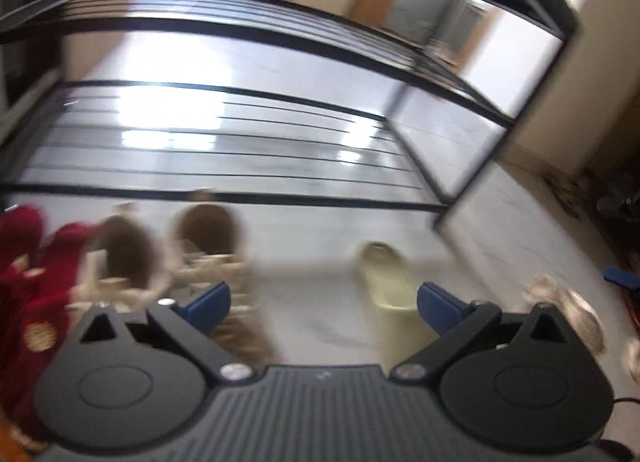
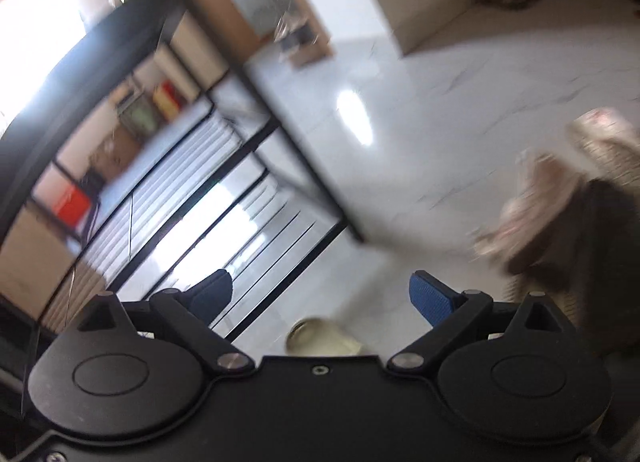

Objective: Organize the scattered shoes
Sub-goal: 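Move both tools back toward the shoe pile, then grasp a beige sneaker by its sole with the left tool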

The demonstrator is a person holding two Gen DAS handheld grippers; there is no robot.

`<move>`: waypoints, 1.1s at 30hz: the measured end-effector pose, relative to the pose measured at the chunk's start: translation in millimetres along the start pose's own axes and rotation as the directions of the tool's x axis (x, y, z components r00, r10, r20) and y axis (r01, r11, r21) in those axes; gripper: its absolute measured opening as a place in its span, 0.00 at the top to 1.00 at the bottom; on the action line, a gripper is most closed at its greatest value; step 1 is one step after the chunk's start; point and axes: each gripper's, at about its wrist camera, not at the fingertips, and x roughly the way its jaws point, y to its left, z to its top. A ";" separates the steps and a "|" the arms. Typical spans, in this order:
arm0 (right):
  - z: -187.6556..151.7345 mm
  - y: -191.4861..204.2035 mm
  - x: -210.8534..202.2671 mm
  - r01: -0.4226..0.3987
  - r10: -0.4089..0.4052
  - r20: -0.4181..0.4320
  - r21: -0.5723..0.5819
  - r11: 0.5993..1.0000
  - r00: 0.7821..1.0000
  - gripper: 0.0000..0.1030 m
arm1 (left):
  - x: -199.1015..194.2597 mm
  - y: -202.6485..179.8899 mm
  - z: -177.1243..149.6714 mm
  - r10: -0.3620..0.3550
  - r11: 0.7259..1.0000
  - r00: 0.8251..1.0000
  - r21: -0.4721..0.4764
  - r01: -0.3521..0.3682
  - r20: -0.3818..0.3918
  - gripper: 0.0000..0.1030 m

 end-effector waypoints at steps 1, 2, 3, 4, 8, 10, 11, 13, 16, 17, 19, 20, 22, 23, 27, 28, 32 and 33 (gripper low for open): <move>0.7 -10.6 -9.3 -0.003 0.003 0.011 0.007 1.000 1.000 0.04 | 4.6 -12.6 1.6 -0.034 0.999 0.999 0.030 0.034 -0.010 0.02; 0.7 -24.7 -21.8 -0.005 0.005 0.026 0.009 1.000 1.000 0.04 | 9.1 -25.3 3.2 -0.068 0.996 0.997 0.059 0.069 -0.021 0.02; -0.3 -41.6 -35.8 0.005 -0.005 0.041 0.008 1.000 0.999 0.03 | 17.1 -44.7 4.9 -0.100 0.988 0.994 0.113 0.103 -0.036 0.01; -1.6 -54.5 -44.8 0.018 -0.019 0.052 0.010 1.000 0.998 0.03 | 22.2 -57.1 5.6 -0.111 0.982 0.993 0.149 0.117 -0.043 0.01; -6.2 -105.5 -66.8 0.052 -0.058 0.067 0.092 0.994 0.996 0.03 | 50.1 -109.8 6.5 -0.153 0.932 0.983 0.314 0.178 -0.104 0.01; -4.0 -127.9 -69.1 0.061 -0.068 0.049 0.134 0.989 0.997 0.03 | 66.4 -132.8 3.6 -0.161 0.899 0.974 0.384 0.211 -0.158 0.01; -2.7 -138.8 -69.8 0.065 -0.072 0.039 0.153 0.986 0.997 0.03 | 75.3 -143.5 1.4 -0.159 0.881 0.969 0.415 0.226 -0.190 0.01; -4.6 -147.1 -67.8 0.072 -0.078 0.032 0.156 0.985 0.996 0.03 | 103.2 -170.0 -7.6 -0.155 0.826 0.941 0.483 0.291 -0.301 0.01; -7.8 -159.2 -64.7 0.073 -0.078 0.028 0.165 0.984 0.997 0.03 | 142.4 -190.5 -22.3 -0.154 0.784 0.868 0.476 0.399 -0.473 0.01; -9.1 -162.6 -63.2 0.069 -0.074 0.021 0.172 0.983 0.997 0.03 | 159.3 -192.9 -27.4 -0.133 0.792 0.837 0.451 0.412 -0.531 0.01; -11.5 -168.1 -62.9 0.062 -0.064 0.009 0.183 0.981 0.998 0.03 | 190.5 -193.9 -37.7 -0.075 0.815 0.781 0.413 0.407 -0.620 0.01; -13.5 -171.4 -62.2 0.057 -0.058 0.001 0.184 0.981 0.998 0.03 | 202.0 -193.5 -43.0 -0.040 0.821 0.764 0.415 0.393 -0.645 0.01; -15.3 -175.4 -59.5 0.056 -0.055 -0.010 0.185 0.981 0.998 0.03 | 221.1 -190.7 -50.5 -0.005 0.835 0.729 0.399 0.380 -0.684 0.00; -16.2 -177.5 -58.4 0.057 -0.055 -0.015 0.188 0.980 0.998 0.03 | 226.2 -187.9 -49.8 -0.030 0.850 0.717 0.360 0.385 -0.696 0.00; -19.0 -187.2 -46.6 0.075 -0.066 -0.048 0.217 0.973 0.997 0.03 | 241.1 -181.9 -46.6 -0.069 0.905 0.712 0.256 0.339 -0.698 0.01; -20.3 -190.2 -42.2 0.079 -0.068 -0.059 0.228 0.970 0.996 0.03 | 247.3 -181.8 -44.9 -0.102 0.922 0.699 0.196 0.333 -0.708 0.01; -22.9 -194.1 -32.1 0.078 -0.059 -0.087 0.242 0.967 0.994 0.03 | 268.2 -187.0 -48.6 -0.184 0.946 0.635 0.041 0.322 -0.750 0.01; -23.0 -194.7 -30.5 0.081 -0.061 -0.090 0.242 0.967 0.994 0.03 | 273.0 -192.5 -50.7 -0.186 0.944 0.618 0.035 0.327 -0.764 0.01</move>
